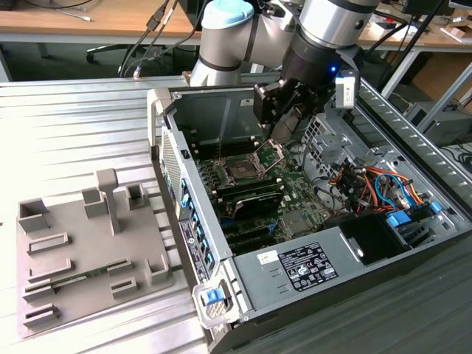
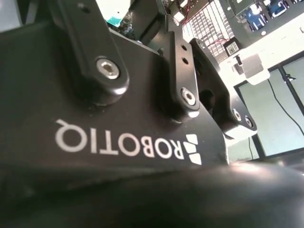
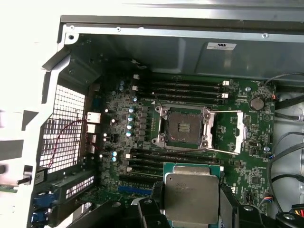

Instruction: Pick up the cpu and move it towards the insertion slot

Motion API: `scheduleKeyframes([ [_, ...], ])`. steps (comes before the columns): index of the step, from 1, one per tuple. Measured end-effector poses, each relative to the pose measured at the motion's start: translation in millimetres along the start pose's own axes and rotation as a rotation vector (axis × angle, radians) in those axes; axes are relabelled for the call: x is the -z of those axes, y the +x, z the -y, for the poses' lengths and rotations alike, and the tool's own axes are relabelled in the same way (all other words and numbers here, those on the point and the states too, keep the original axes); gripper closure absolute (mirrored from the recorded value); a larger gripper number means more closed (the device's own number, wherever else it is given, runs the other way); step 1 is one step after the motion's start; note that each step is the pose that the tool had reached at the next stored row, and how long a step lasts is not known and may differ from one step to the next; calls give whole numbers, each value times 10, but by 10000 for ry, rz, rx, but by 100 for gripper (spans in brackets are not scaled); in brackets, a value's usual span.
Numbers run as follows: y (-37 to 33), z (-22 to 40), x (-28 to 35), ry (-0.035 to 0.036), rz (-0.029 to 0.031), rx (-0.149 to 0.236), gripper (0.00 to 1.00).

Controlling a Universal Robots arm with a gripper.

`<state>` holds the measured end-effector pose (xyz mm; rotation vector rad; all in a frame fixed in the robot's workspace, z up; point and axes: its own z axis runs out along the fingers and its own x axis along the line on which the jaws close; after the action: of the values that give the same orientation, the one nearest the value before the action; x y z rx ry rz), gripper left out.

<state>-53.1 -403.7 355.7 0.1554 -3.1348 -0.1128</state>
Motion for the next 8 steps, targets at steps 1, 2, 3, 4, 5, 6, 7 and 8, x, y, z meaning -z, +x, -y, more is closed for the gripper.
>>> scheduleKeyframes([
  [1,-1,0,-2,-1,1,0,45],
  [2,-3,1,-4,0,0,0,45],
  [3,-4,1,-6,0,0,0,45],
  [4,-5,1,-9,-1,0,0,45],
  [5,-6,1,-10,-1,0,0,45],
  [6,-7,2,-13,0,0,0,45],
  [7,-10,1,-17,-2,0,1,45],
  [8,-15,-6,-20,-2,1,1,45],
])
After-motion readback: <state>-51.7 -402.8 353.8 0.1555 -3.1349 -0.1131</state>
